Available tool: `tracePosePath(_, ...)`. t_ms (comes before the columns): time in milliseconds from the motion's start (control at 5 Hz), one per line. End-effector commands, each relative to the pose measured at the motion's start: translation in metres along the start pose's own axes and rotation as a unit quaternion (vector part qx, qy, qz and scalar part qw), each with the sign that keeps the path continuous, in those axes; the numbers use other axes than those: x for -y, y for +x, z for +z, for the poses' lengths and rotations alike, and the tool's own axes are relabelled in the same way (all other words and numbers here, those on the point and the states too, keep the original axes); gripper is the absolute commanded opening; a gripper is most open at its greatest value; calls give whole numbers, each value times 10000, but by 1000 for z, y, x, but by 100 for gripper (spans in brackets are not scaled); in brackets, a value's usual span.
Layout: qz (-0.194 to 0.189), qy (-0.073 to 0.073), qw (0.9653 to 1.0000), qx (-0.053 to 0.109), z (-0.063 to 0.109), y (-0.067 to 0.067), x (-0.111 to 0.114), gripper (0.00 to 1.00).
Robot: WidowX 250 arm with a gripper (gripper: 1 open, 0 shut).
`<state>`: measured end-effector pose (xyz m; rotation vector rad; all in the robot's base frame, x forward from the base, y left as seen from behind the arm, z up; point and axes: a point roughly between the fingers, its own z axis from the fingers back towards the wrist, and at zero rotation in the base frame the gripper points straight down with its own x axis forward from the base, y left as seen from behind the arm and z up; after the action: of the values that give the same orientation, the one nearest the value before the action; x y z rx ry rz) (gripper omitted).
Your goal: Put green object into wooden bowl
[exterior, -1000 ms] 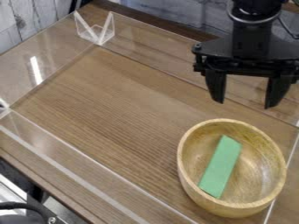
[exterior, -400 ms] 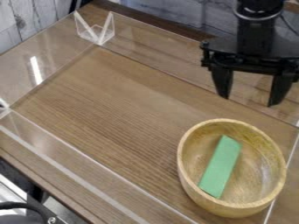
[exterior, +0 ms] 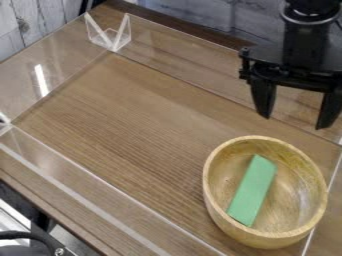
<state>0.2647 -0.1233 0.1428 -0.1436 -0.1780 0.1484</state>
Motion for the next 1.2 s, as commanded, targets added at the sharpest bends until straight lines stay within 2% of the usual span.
tracePosePath(0, 300, -131, 9988, 365, 22, 5, -3, 100)
tracePosePath(200, 398, -139, 9984, 369, 21, 5, -8, 100)
tracePosePath(600, 1042, 39, 9937, 417, 18, 9, 1, 100)
tracePosePath(800, 726, -3, 9968, 330, 6, 7, -3, 100)
tracePosePath(1000, 509, -63, 9984, 256, -4, 8, -12, 100)
